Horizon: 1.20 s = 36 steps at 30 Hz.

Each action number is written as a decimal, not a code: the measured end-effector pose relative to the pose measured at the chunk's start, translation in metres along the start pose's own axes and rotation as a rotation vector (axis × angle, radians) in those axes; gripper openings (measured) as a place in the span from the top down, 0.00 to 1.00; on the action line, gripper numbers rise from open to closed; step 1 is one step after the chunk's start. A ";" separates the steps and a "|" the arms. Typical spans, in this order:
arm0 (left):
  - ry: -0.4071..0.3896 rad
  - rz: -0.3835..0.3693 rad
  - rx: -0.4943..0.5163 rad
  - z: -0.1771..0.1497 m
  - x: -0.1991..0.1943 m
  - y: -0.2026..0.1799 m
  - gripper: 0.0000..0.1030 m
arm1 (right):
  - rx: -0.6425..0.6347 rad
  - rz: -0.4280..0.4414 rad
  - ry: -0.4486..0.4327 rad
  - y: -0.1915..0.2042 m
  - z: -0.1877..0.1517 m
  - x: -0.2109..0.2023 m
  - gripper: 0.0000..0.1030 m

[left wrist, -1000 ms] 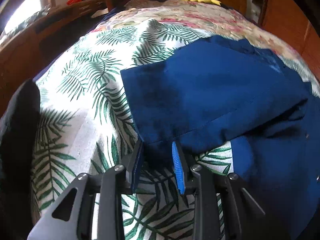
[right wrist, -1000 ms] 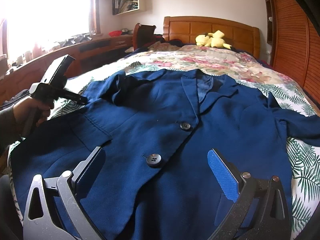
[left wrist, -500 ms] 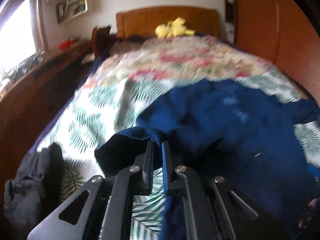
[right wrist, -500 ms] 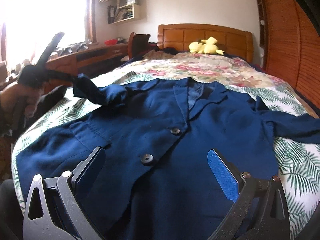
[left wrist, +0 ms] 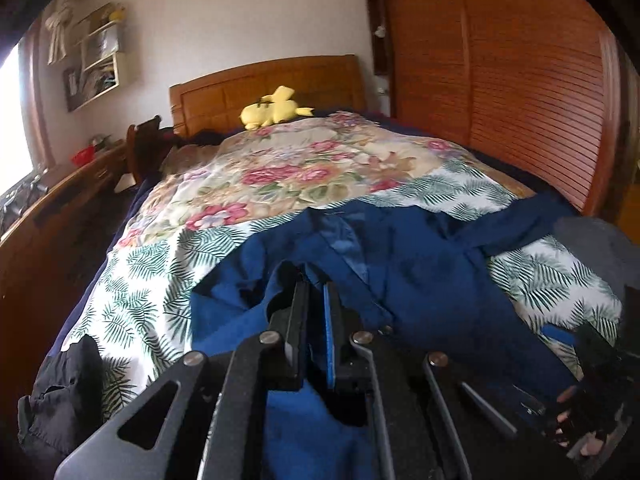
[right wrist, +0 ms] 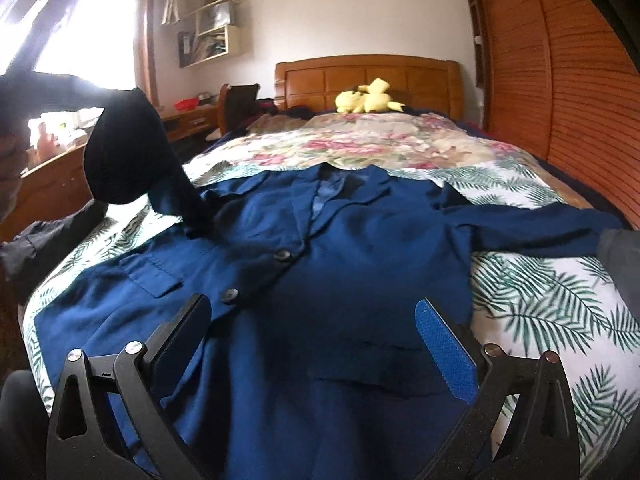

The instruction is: Fold large clothes

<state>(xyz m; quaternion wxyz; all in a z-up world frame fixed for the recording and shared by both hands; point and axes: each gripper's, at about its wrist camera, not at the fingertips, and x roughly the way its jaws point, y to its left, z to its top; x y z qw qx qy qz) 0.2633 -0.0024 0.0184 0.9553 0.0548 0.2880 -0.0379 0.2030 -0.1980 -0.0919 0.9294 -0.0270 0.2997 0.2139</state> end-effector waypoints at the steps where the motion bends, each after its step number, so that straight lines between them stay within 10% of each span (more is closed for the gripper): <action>1: -0.002 -0.002 0.011 -0.004 -0.004 -0.006 0.97 | 0.004 -0.002 0.002 -0.002 -0.001 -0.001 0.00; 18: 0.113 -0.094 -0.024 -0.106 0.009 -0.013 0.88 | -0.024 -0.005 0.039 0.019 0.009 0.002 0.00; 36: 0.040 -0.056 -0.100 -0.159 -0.037 0.032 0.82 | -0.089 0.117 0.120 0.073 0.001 0.032 0.00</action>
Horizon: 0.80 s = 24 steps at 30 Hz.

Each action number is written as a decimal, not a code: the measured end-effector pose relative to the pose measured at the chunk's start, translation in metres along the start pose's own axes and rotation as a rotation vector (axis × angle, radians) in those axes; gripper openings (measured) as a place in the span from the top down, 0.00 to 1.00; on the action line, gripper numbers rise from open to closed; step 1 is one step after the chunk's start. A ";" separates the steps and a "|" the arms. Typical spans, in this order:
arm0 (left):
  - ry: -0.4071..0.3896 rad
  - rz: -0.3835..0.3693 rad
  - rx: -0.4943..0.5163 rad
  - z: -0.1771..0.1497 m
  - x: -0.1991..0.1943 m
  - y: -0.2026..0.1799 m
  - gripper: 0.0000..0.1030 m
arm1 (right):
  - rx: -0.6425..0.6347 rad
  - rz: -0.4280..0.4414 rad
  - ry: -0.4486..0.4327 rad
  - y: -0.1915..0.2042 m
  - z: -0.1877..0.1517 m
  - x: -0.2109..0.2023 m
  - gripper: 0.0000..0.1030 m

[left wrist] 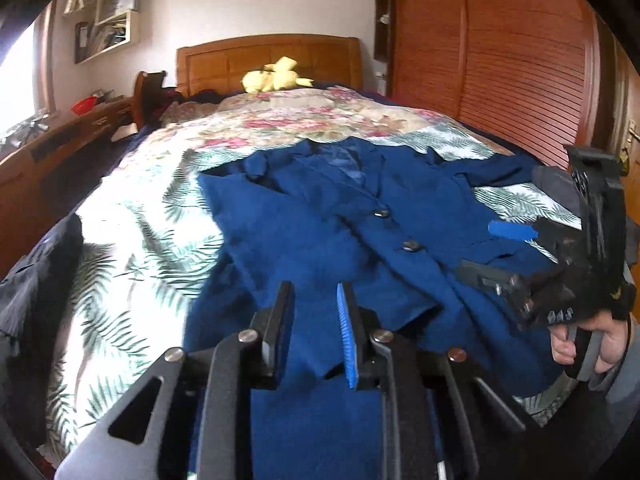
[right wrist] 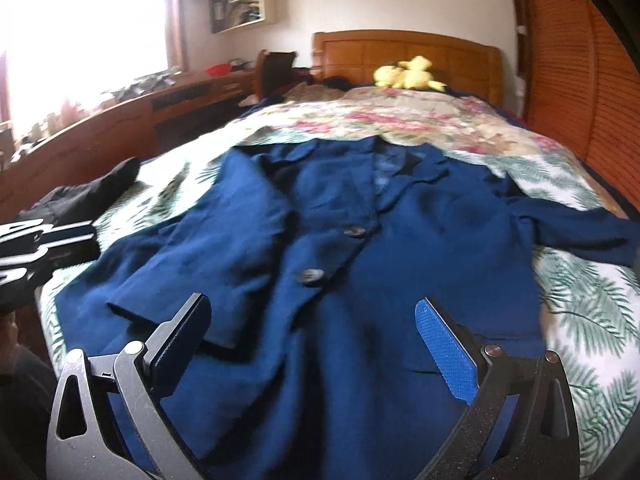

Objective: Fold large clothes
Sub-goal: 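Grasp the other sleeve cuff with the right gripper while the left gripper holds the jacket down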

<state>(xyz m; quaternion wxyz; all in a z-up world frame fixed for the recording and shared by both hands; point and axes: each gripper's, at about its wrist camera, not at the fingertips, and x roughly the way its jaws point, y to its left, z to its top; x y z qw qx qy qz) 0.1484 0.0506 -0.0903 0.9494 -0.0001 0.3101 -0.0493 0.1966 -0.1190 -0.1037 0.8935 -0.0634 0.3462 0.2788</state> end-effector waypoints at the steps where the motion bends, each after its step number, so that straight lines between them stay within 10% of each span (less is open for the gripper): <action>1: -0.004 0.016 -0.007 -0.001 -0.003 0.007 0.82 | -0.017 0.026 0.006 0.008 0.000 0.004 0.01; 17: -0.028 0.107 -0.117 -0.016 -0.019 0.069 0.82 | -0.272 0.295 0.170 0.132 -0.009 0.073 0.19; 24: -0.029 0.112 -0.107 -0.016 -0.017 0.064 0.82 | -0.218 0.258 0.182 0.116 -0.004 0.078 0.70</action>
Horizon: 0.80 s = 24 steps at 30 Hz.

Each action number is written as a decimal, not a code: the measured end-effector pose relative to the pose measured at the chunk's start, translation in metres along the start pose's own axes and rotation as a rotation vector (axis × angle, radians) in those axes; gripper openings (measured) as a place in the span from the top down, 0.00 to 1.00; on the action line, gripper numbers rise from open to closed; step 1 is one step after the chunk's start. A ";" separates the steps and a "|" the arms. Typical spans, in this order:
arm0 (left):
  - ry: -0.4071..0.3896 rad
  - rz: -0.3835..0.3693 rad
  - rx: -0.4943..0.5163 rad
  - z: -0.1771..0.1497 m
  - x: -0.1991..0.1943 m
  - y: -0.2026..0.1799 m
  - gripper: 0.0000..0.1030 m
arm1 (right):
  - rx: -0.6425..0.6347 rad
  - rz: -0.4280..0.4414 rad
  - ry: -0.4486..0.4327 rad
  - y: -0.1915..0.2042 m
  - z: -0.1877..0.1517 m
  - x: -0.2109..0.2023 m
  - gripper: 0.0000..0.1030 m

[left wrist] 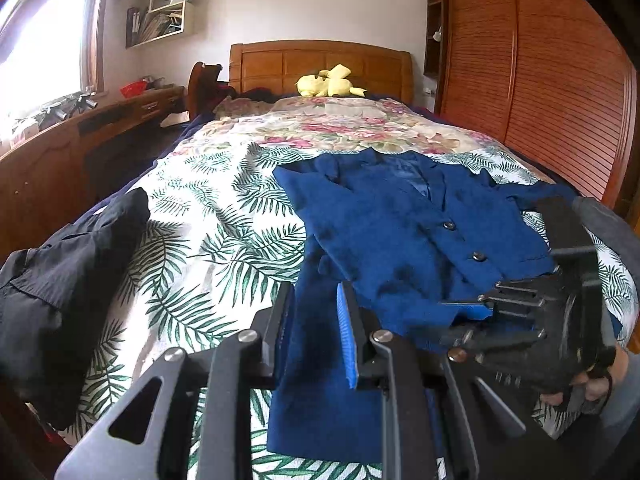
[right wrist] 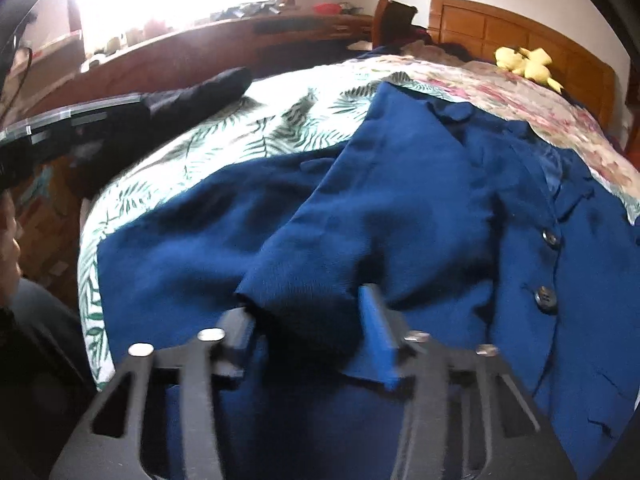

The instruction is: Fold large clothes

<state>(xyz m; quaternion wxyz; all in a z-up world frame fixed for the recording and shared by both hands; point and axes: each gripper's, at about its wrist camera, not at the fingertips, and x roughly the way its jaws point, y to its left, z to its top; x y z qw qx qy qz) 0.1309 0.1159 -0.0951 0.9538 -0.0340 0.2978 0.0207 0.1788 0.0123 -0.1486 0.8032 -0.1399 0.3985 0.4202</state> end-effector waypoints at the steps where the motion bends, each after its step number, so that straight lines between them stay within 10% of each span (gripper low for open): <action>1: -0.001 -0.004 0.001 0.000 0.000 -0.001 0.82 | 0.003 -0.006 -0.009 -0.002 0.001 -0.003 0.81; 15: -0.015 -0.043 0.048 0.004 0.001 -0.030 0.82 | 0.177 -0.092 -0.367 -0.075 0.008 -0.140 0.88; 24: -0.019 -0.061 0.083 0.006 0.005 -0.050 0.82 | 0.365 -0.178 -0.412 -0.147 -0.015 -0.181 0.88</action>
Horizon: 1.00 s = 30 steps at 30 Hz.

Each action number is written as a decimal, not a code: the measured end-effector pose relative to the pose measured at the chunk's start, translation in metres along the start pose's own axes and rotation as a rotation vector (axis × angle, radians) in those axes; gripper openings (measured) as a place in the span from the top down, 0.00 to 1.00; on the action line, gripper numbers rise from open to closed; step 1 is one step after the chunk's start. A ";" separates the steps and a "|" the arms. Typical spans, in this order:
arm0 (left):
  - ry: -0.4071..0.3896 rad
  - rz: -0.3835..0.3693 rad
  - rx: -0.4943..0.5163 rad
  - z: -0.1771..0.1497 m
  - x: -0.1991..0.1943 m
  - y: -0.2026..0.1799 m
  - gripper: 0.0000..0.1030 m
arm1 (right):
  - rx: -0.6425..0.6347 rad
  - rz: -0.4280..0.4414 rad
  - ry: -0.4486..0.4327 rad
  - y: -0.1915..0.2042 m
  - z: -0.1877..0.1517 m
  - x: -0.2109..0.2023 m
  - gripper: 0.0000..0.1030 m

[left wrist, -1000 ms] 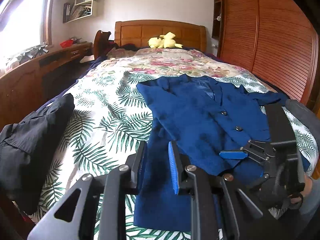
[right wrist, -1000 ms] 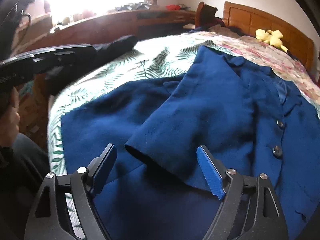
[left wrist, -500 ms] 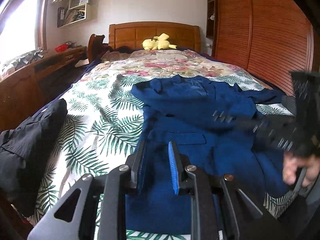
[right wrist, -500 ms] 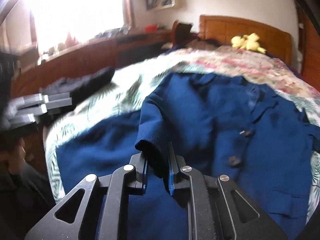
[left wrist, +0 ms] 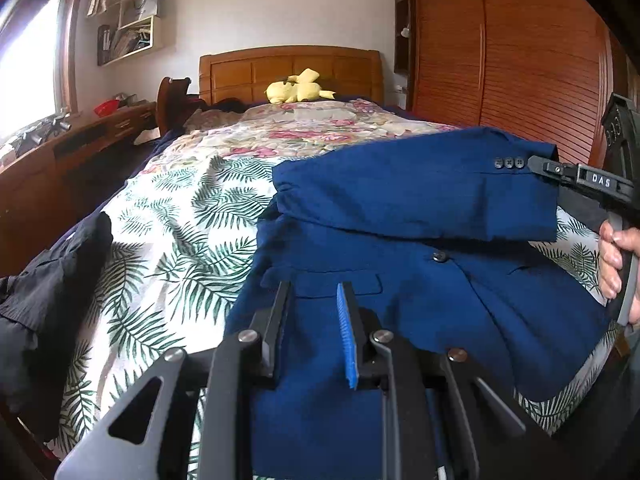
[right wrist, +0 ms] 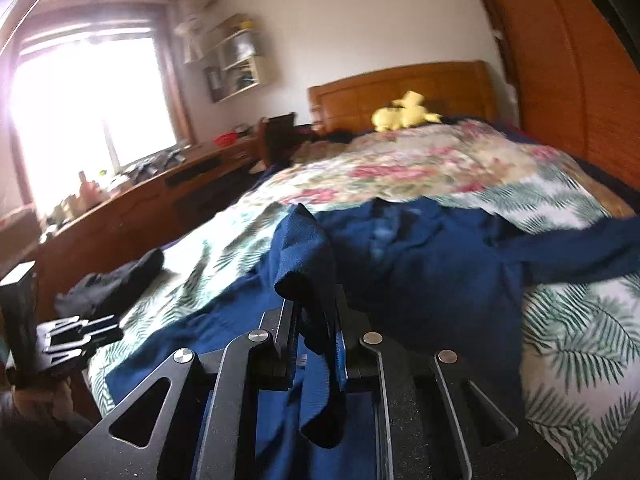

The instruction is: Fold large clothes

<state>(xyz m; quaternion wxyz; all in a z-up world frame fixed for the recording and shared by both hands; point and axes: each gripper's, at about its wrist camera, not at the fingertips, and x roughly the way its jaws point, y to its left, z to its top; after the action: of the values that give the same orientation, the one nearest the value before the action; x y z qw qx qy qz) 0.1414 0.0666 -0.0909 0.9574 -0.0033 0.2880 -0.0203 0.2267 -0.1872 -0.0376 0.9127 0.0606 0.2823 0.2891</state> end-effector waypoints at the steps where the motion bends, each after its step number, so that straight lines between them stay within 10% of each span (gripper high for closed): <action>1: -0.001 -0.004 0.004 0.000 0.000 -0.002 0.82 | 0.016 -0.011 -0.004 -0.007 0.000 -0.004 0.89; 9: -0.005 -0.030 0.024 0.003 0.003 -0.014 0.82 | 0.119 -0.148 0.093 -0.049 -0.017 -0.005 0.88; 16: -0.018 -0.050 0.044 0.006 0.002 -0.028 0.81 | 0.011 -0.364 0.124 -0.059 -0.034 0.002 0.55; 30: -0.046 -0.110 0.087 0.019 -0.005 -0.067 0.81 | -0.066 -0.248 0.348 -0.066 -0.076 0.059 0.54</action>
<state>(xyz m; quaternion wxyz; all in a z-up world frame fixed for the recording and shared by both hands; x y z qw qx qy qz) 0.1451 -0.0005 -0.0706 0.9605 0.0223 0.2640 -0.0854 0.2572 -0.2128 -0.1474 0.8802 -0.0554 0.4314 0.1898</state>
